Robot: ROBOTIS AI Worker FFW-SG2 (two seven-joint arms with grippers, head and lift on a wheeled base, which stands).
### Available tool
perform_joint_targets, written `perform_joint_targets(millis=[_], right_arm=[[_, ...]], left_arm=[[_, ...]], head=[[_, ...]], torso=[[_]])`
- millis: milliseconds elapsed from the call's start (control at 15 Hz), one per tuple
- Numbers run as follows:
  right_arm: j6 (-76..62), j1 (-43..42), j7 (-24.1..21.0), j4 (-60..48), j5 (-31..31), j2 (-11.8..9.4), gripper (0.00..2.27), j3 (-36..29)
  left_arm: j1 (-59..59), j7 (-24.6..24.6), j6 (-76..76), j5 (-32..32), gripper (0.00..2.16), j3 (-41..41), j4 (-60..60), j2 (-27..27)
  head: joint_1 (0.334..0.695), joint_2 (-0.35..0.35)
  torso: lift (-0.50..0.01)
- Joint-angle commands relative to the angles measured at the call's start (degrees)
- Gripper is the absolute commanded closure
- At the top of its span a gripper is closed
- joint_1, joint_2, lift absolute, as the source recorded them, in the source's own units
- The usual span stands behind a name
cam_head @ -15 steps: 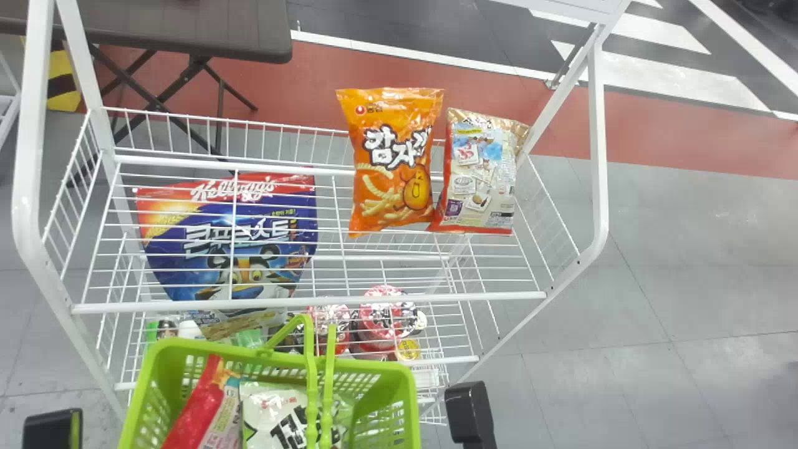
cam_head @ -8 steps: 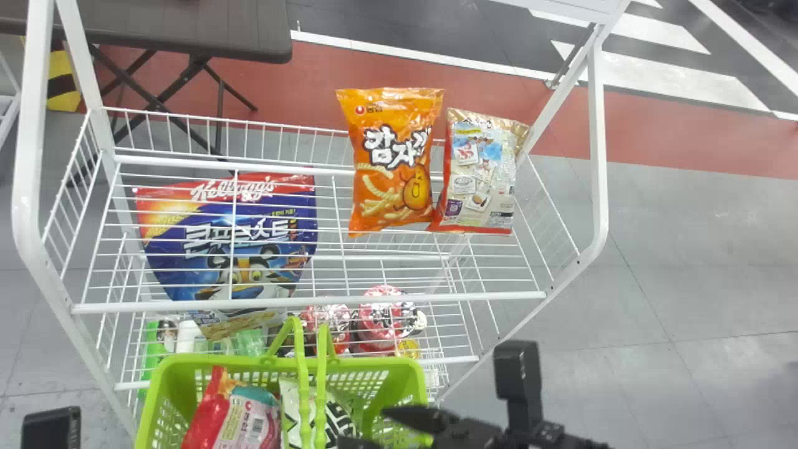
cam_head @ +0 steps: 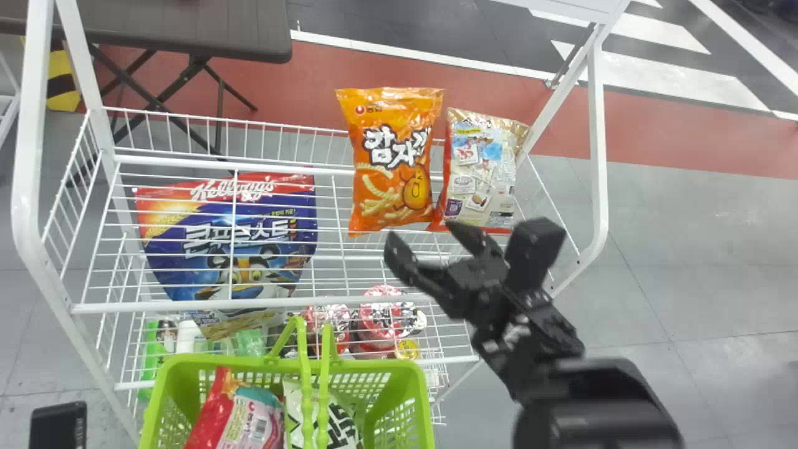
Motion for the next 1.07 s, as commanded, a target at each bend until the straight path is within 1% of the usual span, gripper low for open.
perform_joint_targets(millis=[0,133,200,333,400,467,533,600,667,733,800,1000], right_arm=[[-4.39,-10.02,-2.42,10.97,2.06,0.00,0.08,3.08],[-4.56,-16.52,-5.32,18.80,3.46,0.09,0.09,5.63],[-4.74,-18.90,-5.59,21.70,3.73,0.09,0.09,6.07],[-4.56,-20.22,-8.66,23.19,5.13,0.09,0.15,6.77],[-3.69,-21.27,-8.49,24.25,5.57,0.09,0.54,6.68],[-0.17,-22.15,-7.26,24.42,5.93,0.00,1.39,6.59],[3.70,-22.32,-6.91,24.42,5.84,0.00,2.09,6.42],[4.05,-22.24,-4.97,24.33,5.22,0.00,2.19,6.15],[4.05,-21.36,-4.71,23.63,4.96,0.00,2.24,5.89],[4.05,-20.57,-4.62,22.31,4.52,-0.09,2.24,5.80],[4.22,-19.07,-3.48,19.76,3.82,-0.09,2.24,5.71],[6.51,-14.06,-1.19,10.18,2.32,-0.18,2.24,4.75]], left_arm=[[-0.14,-0.01,0.00,-0.01,1.10,0.00,0.08,0.22],[-0.40,-0.01,0.00,-0.01,1.10,0.00,0.25,0.39],[-0.84,-0.09,0.18,0.08,1.10,0.00,0.69,0.48],[-1.98,-0.27,0.88,0.52,1.10,0.00,1.75,0.92],[-2.16,-0.27,0.88,0.78,1.10,0.09,1.83,1.10],[-2.16,-0.27,1.06,0.96,1.10,0.17,1.83,1.27],[-2.25,-0.27,1.06,1.04,1.10,0.35,1.83,1.27],[-2.42,-0.27,1.41,1.04,1.10,0.53,1.83,1.27],[-2.60,-0.27,1.59,1.04,1.10,0.53,1.83,1.27],[-2.60,-0.27,1.76,1.04,1.10,0.61,1.75,1.27],[-2.60,-0.18,1.94,1.04,1.10,0.61,1.75,1.27],[-2.86,-0.09,2.11,1.04,1.10,0.88,1.57,1.27]], head=[[0.695,-0.350],[0.695,-0.350],[0.695,-0.350],[0.695,-0.347],[0.695,-0.345],[0.695,-0.344],[0.695,-0.341],[0.695,-0.338],[0.695,-0.335],[0.695,-0.333],[0.695,-0.333],[0.695,-0.330]], torso=[[0.000],[0.000],[0.000],[0.000],[0.000],[0.000],[0.000],[0.000],[0.000],[0.000],[0.000],[0.000]])
